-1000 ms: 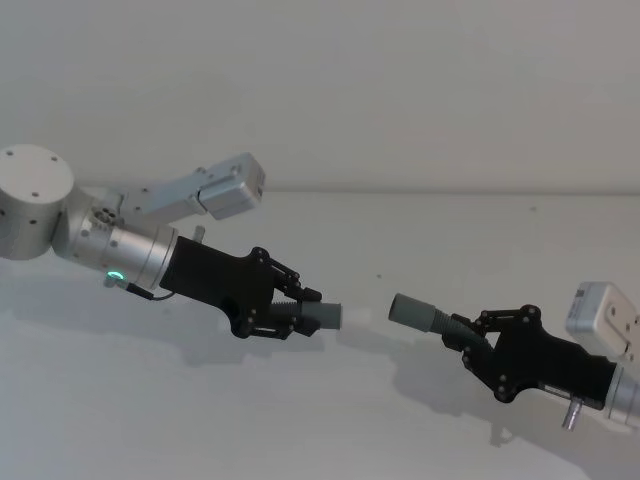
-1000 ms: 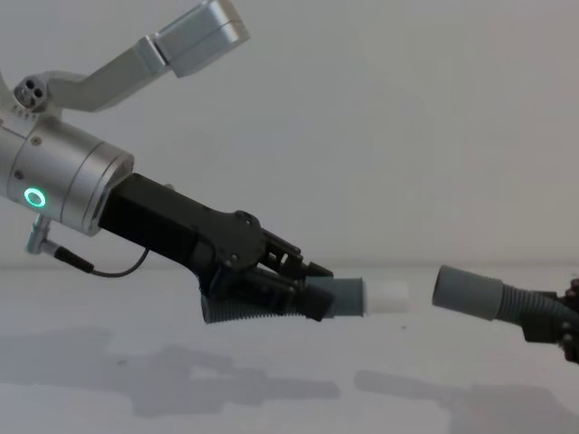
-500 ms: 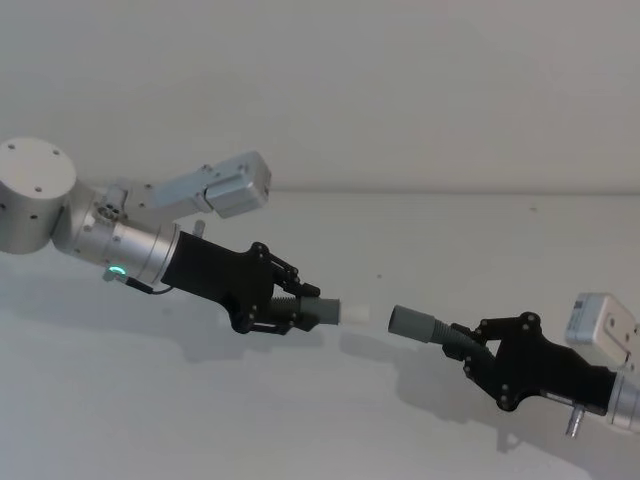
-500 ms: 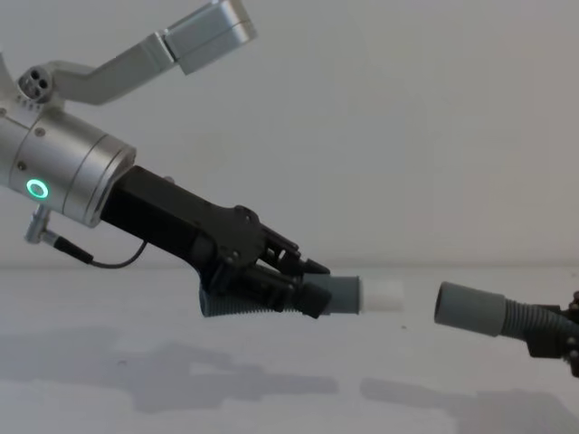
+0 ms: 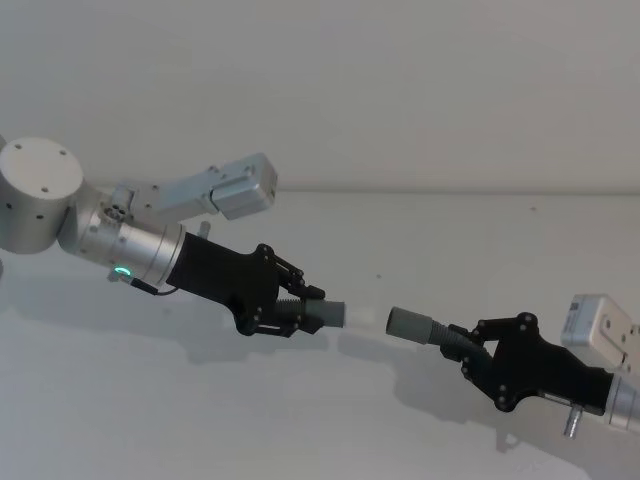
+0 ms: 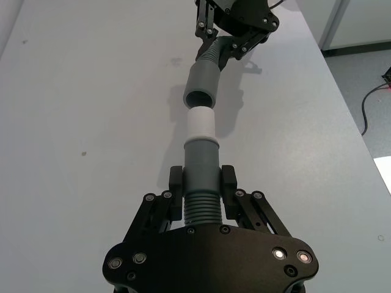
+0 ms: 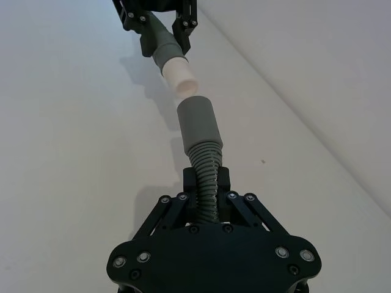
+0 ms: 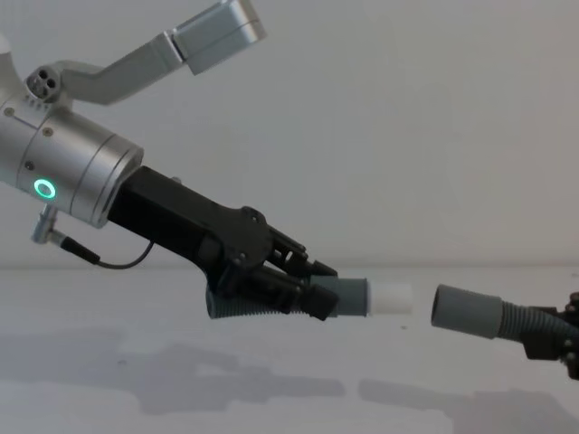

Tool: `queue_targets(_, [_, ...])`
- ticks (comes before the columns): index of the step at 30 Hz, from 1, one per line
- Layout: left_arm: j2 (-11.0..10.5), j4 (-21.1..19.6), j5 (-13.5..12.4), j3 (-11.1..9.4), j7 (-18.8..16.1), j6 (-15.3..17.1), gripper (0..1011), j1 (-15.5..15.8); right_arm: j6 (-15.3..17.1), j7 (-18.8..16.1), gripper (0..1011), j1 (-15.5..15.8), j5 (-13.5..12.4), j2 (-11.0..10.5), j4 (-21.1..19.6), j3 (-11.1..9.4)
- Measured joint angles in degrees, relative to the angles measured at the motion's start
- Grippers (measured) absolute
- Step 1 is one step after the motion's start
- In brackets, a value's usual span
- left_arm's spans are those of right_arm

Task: Use both hands to pick up one end of the pipe from the table, align the ends, and insert them.

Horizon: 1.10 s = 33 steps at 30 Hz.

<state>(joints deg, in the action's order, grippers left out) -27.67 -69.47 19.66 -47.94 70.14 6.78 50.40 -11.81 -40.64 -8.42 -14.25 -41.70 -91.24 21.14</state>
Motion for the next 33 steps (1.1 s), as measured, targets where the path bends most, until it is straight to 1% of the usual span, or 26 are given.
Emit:
queue_targets(15, [0.34,0.73,0.4,-0.9,0.14,0.02,349,0.77,0.03,0.25,157,-0.08,-0.65,-0.58,-0.49,0.61])
queue_targets(33, [1.49,3.16,1.02,-2.16,0.96,-1.15,349,2.12,0.47,0.54,157,-0.46,-1.24,-0.91,-0.99,1.56])
